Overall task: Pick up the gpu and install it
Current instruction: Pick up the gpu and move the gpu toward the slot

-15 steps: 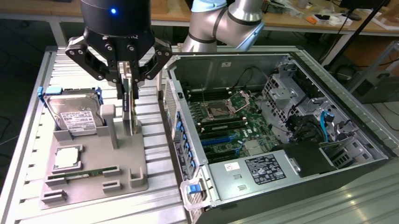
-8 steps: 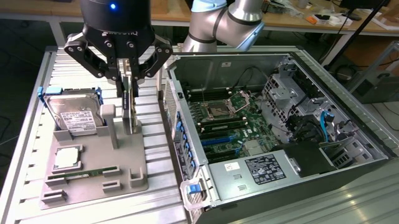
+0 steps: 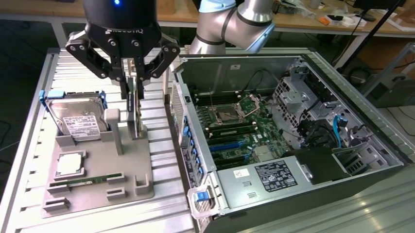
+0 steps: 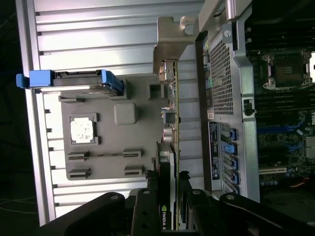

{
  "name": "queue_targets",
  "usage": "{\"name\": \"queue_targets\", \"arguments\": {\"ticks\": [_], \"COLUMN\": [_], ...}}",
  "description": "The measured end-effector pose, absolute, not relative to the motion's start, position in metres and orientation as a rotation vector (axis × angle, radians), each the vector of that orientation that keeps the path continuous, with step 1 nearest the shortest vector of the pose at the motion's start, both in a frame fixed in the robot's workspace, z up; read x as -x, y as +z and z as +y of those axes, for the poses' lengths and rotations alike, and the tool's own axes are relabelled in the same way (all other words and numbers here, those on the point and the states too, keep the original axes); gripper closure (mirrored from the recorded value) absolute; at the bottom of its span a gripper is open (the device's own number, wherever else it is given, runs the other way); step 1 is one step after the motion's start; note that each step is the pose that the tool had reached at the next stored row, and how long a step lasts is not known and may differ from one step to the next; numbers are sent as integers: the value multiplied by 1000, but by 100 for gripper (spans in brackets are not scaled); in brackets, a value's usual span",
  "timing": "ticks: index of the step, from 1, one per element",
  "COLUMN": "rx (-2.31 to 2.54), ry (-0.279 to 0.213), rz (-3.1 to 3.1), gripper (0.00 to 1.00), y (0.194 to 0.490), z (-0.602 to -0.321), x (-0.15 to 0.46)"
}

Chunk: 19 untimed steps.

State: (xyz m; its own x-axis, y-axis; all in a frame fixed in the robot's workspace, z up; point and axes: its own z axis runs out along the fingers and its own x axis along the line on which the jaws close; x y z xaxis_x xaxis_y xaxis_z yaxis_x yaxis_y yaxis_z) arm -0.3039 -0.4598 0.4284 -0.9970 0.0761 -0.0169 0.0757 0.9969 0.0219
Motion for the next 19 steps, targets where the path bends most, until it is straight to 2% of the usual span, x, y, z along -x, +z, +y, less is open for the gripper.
{"name": "queue_targets", "arguments": {"ticks": [19], "rx": [-119], "ry": [33], "rz": [3122], "gripper": [73], "y": [444], "z": [-460], "x": [302]}}
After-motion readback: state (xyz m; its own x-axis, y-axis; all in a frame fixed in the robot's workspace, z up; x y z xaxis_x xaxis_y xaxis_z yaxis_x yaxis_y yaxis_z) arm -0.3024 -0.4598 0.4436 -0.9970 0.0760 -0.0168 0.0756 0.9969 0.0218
